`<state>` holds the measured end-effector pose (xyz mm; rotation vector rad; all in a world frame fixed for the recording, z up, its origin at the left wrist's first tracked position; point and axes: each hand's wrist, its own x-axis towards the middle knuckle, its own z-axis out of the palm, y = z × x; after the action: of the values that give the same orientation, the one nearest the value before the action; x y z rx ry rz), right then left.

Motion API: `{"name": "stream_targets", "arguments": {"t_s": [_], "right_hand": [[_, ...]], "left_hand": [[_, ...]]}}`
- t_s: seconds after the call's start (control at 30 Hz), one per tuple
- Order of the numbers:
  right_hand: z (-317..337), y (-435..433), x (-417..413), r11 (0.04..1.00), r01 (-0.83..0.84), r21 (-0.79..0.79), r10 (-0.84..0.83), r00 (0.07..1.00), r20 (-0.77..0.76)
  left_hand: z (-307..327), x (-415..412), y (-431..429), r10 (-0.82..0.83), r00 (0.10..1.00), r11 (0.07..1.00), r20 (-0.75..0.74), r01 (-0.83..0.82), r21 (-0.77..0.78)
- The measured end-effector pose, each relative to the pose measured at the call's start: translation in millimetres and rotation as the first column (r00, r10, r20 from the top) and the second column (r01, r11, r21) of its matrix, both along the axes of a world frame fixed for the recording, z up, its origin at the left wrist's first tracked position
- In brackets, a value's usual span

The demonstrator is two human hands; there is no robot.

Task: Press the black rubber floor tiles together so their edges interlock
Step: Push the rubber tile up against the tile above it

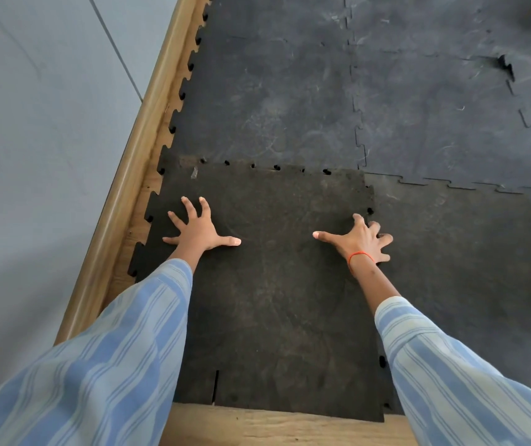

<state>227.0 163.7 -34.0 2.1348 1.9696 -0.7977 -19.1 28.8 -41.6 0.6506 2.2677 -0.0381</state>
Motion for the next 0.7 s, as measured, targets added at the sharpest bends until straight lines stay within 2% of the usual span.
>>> {"name": "stream_targets", "arguments": {"t_s": [0.2,0.4,0.5,0.57,0.7], "right_hand": [[-1,5,-4,0.998,-0.057,-0.008,0.058,0.998,0.022],[1,-2,-15,0.983,-0.18,-0.028,0.182,0.968,0.175],[3,5,-43,0.901,-0.434,-0.008,0.43,0.889,0.154],[1,13,-61,0.821,-0.569,-0.034,0.57,0.816,0.1],[2,53,-69,0.779,-0.623,-0.063,0.623,0.762,0.177]], "left_hand": [[-2,-6,5,0.011,1.0,1.0,-0.005,-0.011,-0.015],[-3,-8,11,-0.038,0.999,0.998,-0.039,0.035,-0.055],[5,-4,28,-0.242,0.954,0.97,-0.177,0.237,-0.047],[10,1,45,-0.406,0.893,0.912,-0.196,0.409,-0.024],[11,20,80,-0.598,0.792,0.797,-0.123,0.604,0.016]]}}
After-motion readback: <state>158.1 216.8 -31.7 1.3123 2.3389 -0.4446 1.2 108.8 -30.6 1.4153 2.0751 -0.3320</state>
